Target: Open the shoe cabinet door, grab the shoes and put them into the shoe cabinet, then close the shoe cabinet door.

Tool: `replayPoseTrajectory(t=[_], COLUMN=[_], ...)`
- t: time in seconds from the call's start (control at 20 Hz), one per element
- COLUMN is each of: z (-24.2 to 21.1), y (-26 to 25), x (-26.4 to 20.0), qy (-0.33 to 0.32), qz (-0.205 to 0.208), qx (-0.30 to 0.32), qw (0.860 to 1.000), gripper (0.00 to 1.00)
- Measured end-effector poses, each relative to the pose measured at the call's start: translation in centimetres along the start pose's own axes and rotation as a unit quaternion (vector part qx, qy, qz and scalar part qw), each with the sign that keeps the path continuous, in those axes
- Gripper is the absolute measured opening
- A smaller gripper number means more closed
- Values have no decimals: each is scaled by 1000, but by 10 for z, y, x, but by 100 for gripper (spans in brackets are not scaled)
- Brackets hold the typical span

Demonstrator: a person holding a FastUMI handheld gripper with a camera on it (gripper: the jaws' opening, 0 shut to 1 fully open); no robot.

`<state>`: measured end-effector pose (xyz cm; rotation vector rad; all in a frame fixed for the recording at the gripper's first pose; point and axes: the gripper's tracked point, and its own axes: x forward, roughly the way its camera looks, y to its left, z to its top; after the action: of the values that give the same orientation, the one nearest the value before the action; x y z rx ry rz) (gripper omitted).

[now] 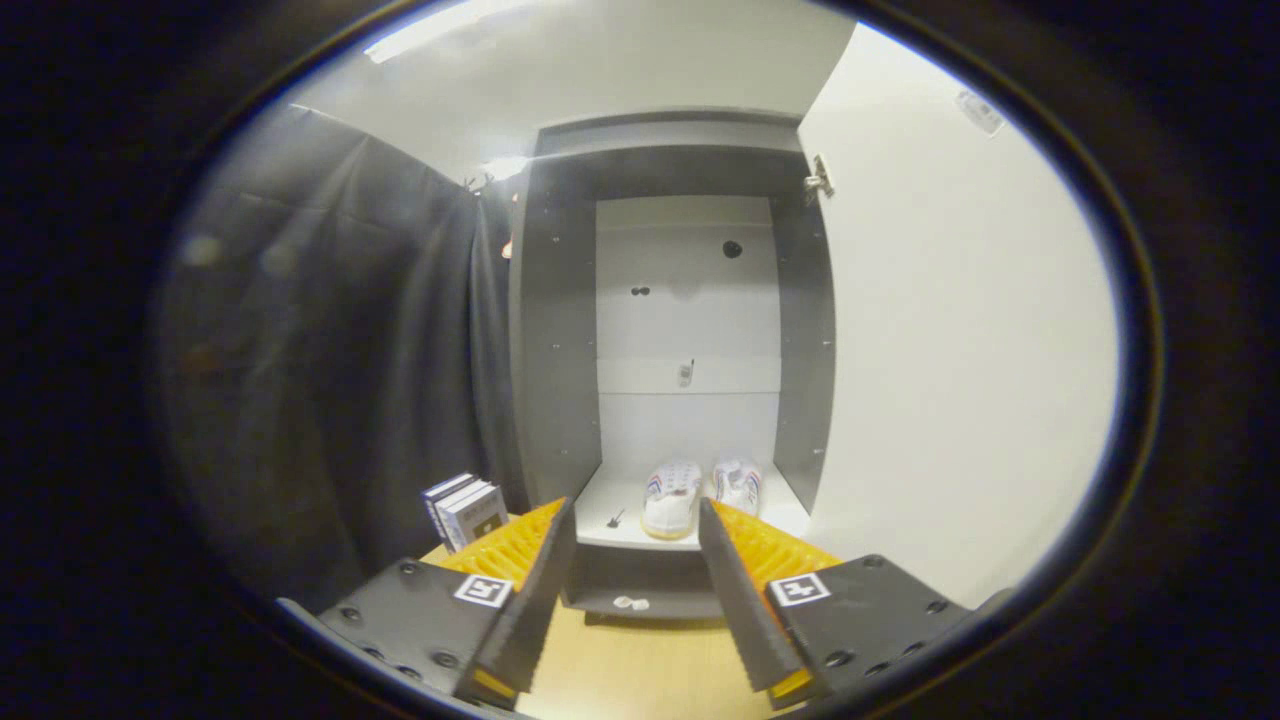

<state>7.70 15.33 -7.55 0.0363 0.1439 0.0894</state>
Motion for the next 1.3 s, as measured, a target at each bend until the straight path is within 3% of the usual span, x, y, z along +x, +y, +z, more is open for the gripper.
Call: replayPoseTrajectory(t=[0.15, 0.45, 0.75, 0.85, 1.05, 1.3], z=[-3, 16, 31, 40, 40, 42], y=[-6, -71, -191, -231, -293, -361], x=[-57, -159, -215, -221, -187, -111], qy=[0, -24, -35, -42, -39, -33], qz=[-13, -87, -152, -159, -155, -140], qx=[-5, 3, 8, 12, 7, 21], qw=[1000, 996, 988, 986, 987, 989], gripper=[93, 94, 95, 95, 95, 95])
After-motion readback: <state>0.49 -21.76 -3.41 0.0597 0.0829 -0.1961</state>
